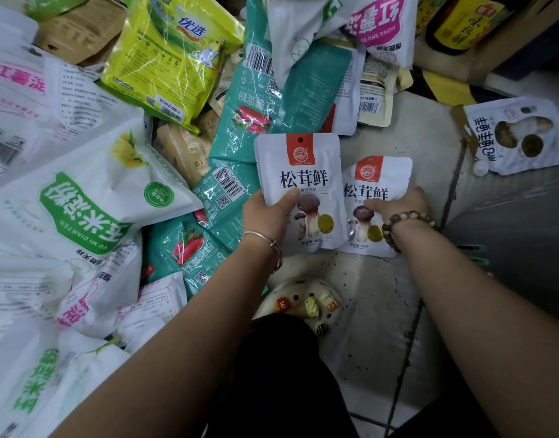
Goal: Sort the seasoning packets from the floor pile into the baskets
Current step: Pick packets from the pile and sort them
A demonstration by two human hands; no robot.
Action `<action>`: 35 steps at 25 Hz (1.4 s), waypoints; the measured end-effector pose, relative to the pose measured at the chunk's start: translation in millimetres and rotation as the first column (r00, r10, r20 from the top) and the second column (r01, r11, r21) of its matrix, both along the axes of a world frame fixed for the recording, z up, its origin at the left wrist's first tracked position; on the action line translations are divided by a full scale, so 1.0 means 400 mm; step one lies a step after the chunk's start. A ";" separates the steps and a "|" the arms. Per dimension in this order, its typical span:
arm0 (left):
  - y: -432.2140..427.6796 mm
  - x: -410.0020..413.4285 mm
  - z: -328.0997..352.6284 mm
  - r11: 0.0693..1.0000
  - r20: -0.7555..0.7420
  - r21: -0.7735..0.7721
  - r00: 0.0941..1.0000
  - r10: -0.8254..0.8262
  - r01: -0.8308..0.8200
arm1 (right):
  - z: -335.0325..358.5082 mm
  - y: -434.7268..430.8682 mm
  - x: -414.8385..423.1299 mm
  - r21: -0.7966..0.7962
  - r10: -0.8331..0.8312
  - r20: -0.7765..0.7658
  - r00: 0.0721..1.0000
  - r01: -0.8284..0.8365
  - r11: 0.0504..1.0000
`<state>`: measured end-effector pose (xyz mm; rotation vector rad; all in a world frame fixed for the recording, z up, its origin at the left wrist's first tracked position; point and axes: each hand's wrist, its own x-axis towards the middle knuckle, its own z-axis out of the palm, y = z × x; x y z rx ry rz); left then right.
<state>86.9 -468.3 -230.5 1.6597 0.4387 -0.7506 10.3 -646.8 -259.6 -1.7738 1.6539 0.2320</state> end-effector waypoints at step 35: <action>0.014 0.077 0.874 0.931 0.643 -0.207 0.759 -0.103 0.302 | 1.016 0.043 -0.037 -0.279 0.152 0.874 0.462 0.220 0.935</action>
